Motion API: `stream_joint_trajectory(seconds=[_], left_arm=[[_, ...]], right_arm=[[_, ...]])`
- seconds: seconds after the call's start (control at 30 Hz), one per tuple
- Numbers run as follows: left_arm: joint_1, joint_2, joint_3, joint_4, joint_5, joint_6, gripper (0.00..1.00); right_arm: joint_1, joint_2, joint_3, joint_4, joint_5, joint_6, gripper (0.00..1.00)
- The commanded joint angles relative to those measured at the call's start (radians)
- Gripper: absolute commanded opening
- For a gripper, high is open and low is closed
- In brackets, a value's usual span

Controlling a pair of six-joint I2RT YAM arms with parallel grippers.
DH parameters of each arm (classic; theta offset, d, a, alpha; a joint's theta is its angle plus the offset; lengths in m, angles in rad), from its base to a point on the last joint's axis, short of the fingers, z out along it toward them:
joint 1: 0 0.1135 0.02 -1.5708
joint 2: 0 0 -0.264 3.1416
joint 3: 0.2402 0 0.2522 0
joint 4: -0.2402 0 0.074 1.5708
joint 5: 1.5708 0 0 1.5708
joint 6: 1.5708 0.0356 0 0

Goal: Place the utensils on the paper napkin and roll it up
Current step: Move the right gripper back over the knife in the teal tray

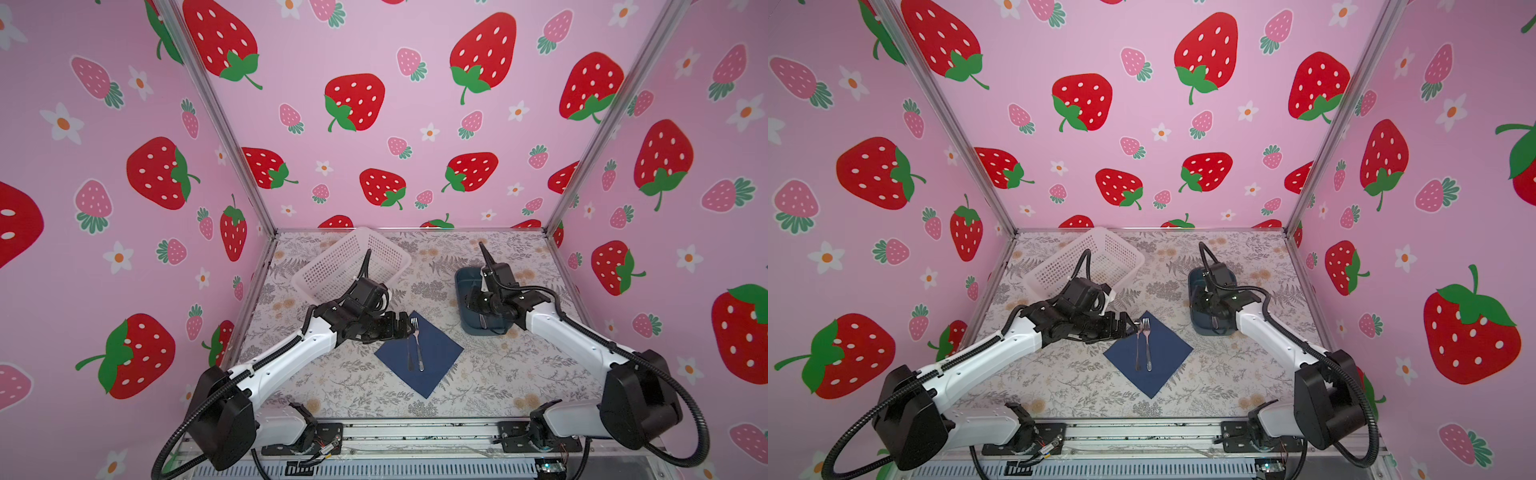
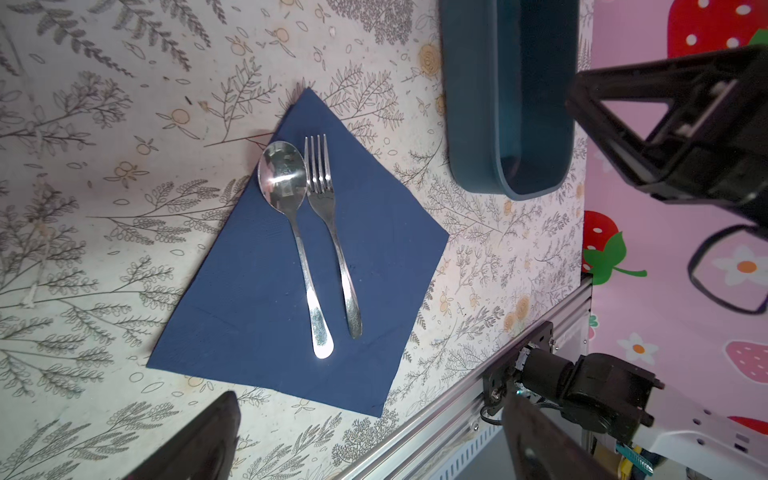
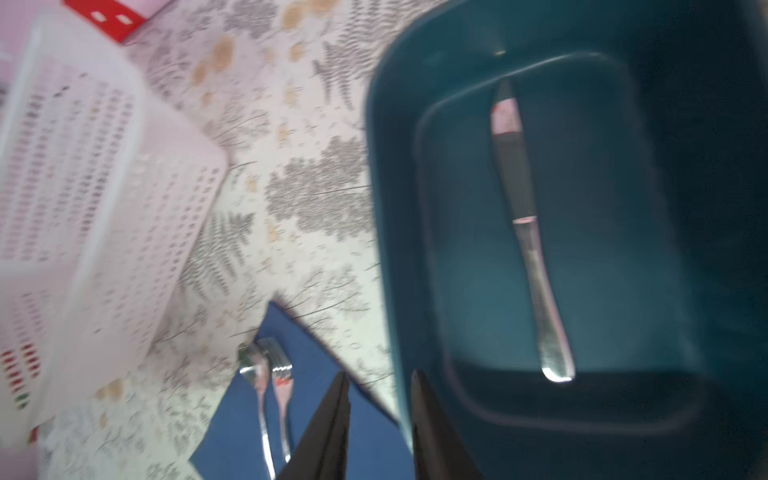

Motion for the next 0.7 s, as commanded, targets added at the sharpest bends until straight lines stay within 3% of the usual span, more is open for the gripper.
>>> stream_joint_trajectory(seconds=[0.0,0.3,0.67], left_arm=[[-0.022,0.042,0.084,0.015,0.05,0.041,0.99],[-0.071,0.181,0.211,-0.015,0.057,0.076,0.99],[-0.075,0.257,0.281,-0.03,0.067,0.086,0.99]], right_arm=[[-0.06,0.056,0.042,-0.125,0.02,-0.13,0.3],[-0.144,0.293,0.194,-0.261,0.071,-0.332,0.31],[-0.159,0.512,0.343,-0.341,0.036,-0.434,0.31]])
